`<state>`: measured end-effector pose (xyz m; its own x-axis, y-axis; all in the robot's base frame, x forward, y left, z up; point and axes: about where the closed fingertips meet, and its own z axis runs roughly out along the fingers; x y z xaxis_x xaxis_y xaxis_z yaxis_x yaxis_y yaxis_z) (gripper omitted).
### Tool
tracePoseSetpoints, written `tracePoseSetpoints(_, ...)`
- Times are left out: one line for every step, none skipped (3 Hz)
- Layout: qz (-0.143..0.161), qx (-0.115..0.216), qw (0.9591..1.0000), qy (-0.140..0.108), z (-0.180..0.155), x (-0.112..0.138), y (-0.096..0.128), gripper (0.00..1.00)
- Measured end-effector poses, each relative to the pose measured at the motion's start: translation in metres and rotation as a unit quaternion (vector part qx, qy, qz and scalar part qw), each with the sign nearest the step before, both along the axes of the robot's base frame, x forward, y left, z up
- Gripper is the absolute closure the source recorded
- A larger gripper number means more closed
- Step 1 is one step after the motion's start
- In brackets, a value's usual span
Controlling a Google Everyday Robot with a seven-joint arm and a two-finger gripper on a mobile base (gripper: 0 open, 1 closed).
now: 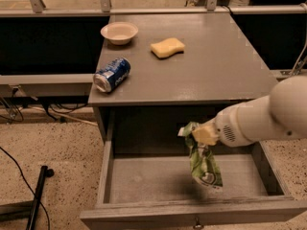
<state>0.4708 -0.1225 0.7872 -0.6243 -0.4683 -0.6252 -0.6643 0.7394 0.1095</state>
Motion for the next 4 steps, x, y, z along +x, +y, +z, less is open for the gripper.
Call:
tracePoseSetpoints(0.032,0.007,0.997,-0.071,0.096,-0.023,-0.049,1.0)
tracePoseSetpoints(0.074,-0.025,0.99,-0.117,0.133,-0.016,-0.074,1.0)
tracePoseSetpoints(0.081,-0.031,0.9878,-0.129,0.143,-0.014,-0.075,1.0)
tracePoseSetpoints(0.081,-0.03,0.9877,-0.131,0.139,-0.011,-0.072,1.0)
